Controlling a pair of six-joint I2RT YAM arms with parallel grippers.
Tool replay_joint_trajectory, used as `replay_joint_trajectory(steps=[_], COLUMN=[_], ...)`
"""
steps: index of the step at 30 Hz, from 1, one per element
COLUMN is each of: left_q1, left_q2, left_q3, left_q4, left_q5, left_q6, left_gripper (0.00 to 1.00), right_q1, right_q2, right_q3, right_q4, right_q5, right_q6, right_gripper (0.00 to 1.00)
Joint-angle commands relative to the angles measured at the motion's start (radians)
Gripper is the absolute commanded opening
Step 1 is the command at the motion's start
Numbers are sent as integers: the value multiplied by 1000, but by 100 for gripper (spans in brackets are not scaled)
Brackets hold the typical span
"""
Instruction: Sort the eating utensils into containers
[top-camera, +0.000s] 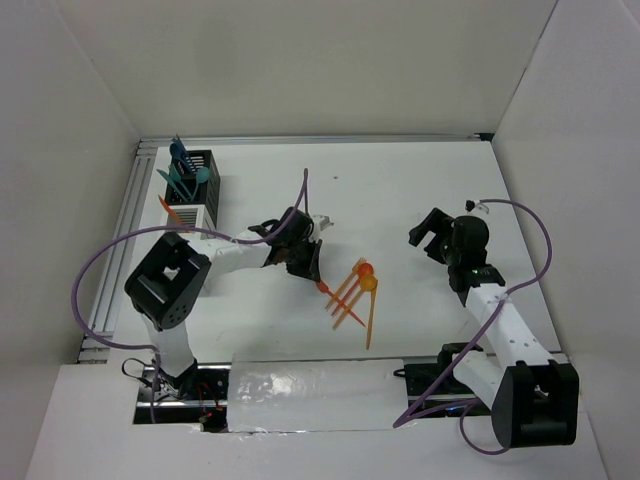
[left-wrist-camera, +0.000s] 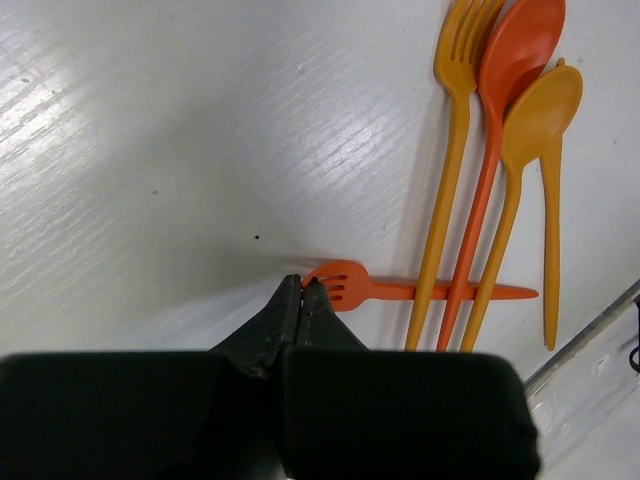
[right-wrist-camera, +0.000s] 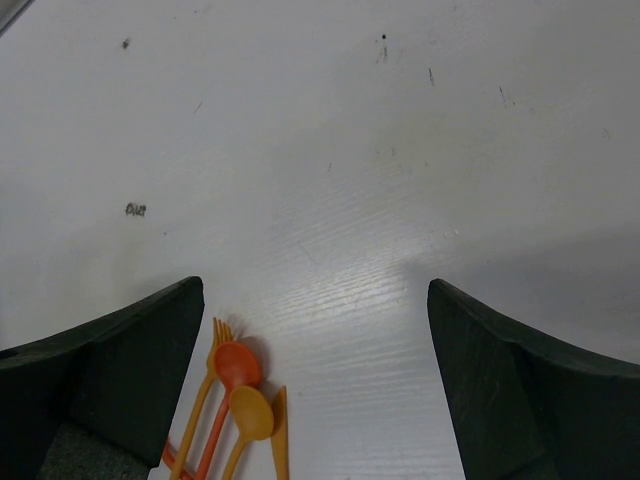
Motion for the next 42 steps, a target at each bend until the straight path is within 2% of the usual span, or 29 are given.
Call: replay_joint_trajectory(steps=[1, 5, 10, 16, 17, 20, 23, 24, 26, 28, 29, 33, 39, 42], left_q1=[35, 116, 289, 509, 503, 621, 774, 767, 861, 877, 921, 952, 948, 951], left_q2=[-56, -169, -372, -504, -530, -594, -631, -641, -659, -667, -667, -673, -694, -685], left_q3=[38, 113, 240, 333, 340, 342, 356, 362, 377, 379, 382, 356, 203, 195], left_q4=[-35, -135, -276, -333, -341, -336, -350, -361, -365, -365, -365, -344, -251, -244], left_q5=[-61, -165, -238, -360, -365, -370, -321, -270, -250, -223, -198, -140, -114, -95], left_q6=[72, 197, 281, 455, 492, 518, 567, 584, 629, 679, 693, 703, 735, 752], left_gripper=[0, 0, 0, 0, 0, 0, 1, 1, 1, 1, 1, 1, 1, 1], right_q1=[-8, -8, -8, -8, -8, -8, -8, -8, -9, -8, -8, -8, -8, -8], right_q2=[-7, 0, 0, 35, 42, 58, 107, 115, 141, 177, 188, 242, 248, 245], right_q3=[-12, -2, -11, -12, -12, -2, 33, 44, 79, 88, 103, 123, 133, 133], right_q4=[27, 16, 51, 74, 83, 102, 112, 112, 112, 112, 122, 131, 140, 129], right_q5=[20, 29, 28, 28, 17, 17, 17, 17, 17, 17, 3, -7, -7, -7], right_q6=[3, -6, 6, 8, 9, 16, 16, 10, 3, 0, -1, -3, -10, -9], right_gripper=[99, 99, 99, 99, 99, 99, 99, 99, 99, 99, 99, 99, 99, 99])
